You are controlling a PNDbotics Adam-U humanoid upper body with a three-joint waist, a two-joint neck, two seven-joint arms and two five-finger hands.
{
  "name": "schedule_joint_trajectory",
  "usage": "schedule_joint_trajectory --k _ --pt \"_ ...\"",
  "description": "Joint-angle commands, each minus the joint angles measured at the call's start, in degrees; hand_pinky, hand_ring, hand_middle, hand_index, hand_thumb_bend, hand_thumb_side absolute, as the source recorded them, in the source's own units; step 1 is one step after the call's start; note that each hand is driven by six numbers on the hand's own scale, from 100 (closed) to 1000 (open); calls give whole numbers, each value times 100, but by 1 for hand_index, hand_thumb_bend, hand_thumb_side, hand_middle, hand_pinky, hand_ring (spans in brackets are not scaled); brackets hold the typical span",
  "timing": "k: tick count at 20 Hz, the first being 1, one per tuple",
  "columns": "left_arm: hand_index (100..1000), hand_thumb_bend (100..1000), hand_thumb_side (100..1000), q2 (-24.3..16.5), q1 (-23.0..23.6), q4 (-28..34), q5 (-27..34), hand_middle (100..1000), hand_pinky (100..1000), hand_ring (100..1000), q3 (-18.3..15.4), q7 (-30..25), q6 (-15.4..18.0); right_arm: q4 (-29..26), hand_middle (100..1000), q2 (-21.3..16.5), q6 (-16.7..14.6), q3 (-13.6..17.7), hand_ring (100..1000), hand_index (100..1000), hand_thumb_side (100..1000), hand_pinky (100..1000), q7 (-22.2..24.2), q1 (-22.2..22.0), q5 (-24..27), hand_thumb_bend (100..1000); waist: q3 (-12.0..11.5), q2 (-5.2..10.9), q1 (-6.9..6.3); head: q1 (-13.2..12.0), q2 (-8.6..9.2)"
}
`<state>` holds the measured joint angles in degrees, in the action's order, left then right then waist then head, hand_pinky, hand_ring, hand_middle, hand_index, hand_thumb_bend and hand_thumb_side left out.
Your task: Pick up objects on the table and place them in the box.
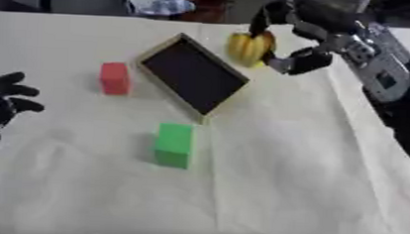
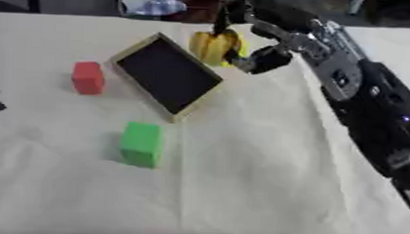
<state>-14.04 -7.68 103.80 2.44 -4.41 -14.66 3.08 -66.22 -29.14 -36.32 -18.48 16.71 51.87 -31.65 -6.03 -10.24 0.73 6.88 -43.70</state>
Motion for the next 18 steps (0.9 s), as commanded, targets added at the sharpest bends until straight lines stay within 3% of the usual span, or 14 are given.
schedule_joint_trajectory --k 1,8,13,18 --pt "874 100 878 -57 -79 74 2 660 812 628 24 -38 16 364 685 276 119 178 729 449 100 788 219 383 -213 100 -35 76 -45 78 97" --pt "875 100 874 -12 -104 67 33 660 813 628 58 -76 30 1517 691 1205 313 623 733 472 100 791 397 747 -918 100 -98 84 -122 146 143" --pt "875 100 876 1 -99 59 41 660 813 627 63 -88 29 2252 697 1492 262 747 737 489 100 792 177 798 -1424 100 -124 92 -135 199 143" --pt "875 100 879 10 -98 58 42 659 813 627 68 -99 22 2593 710 1619 215 783 746 537 100 795 34 738 -1948 100 -134 91 -127 211 140"
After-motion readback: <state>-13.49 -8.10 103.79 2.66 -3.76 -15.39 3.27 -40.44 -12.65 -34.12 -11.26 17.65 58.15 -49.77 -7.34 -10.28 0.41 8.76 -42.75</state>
